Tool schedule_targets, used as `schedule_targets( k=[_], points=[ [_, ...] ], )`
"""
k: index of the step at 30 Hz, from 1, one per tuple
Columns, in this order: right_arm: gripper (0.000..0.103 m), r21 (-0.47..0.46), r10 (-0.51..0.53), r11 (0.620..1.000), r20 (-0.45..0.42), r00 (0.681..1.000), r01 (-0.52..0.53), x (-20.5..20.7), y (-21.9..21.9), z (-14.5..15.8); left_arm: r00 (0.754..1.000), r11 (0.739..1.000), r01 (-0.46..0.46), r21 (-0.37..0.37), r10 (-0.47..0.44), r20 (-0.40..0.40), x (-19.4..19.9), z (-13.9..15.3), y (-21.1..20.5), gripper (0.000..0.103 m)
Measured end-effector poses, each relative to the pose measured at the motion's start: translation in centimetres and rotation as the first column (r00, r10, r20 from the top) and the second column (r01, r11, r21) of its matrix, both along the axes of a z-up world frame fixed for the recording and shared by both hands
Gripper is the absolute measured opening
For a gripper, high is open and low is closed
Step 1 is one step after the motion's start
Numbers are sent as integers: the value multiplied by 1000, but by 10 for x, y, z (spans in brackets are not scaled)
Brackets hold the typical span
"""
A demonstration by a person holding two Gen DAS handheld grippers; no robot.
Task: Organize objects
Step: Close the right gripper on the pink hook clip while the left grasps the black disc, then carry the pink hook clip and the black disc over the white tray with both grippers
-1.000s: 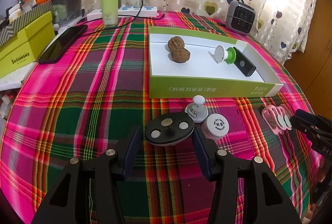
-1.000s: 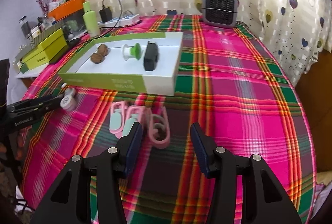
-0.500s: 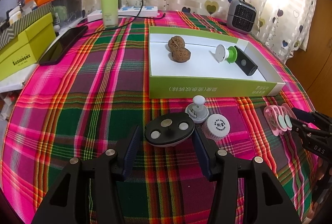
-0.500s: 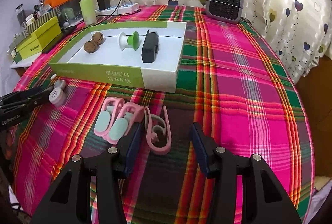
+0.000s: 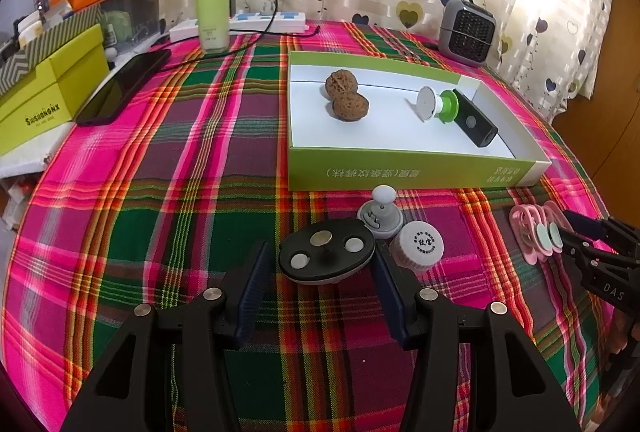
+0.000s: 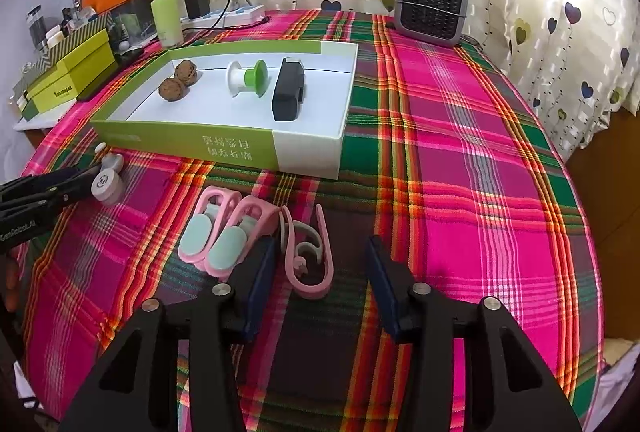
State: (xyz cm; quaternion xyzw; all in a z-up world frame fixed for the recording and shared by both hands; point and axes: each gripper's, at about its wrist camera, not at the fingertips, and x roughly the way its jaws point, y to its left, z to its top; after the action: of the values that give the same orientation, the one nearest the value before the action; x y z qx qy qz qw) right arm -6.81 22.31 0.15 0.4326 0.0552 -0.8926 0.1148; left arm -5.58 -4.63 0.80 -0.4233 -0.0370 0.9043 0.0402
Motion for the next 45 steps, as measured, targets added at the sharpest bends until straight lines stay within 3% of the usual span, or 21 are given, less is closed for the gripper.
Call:
schedule_targets(
  k=[4,9,14,45],
  points=[
    [39,-1,0,1000,-1,1000,0,1,0,0,1000,1000,-6,13,6,-2,0,1,-2,48],
    [26,-4,4,1000,-3,1000,-4,2,-1,1,1000,1000,-23,21,23,-3,-1,1,-5,42],
    [26,-6,5,1000,-3,1000,-5,2,-2,1,999,999,-37,23,37,-3,0,1,-7,31],
    [24,-31,5,999,-14,1000,-5,11,-5,2,999,1000,-27,14,27,-27,10,7,-3,31]
  ],
)
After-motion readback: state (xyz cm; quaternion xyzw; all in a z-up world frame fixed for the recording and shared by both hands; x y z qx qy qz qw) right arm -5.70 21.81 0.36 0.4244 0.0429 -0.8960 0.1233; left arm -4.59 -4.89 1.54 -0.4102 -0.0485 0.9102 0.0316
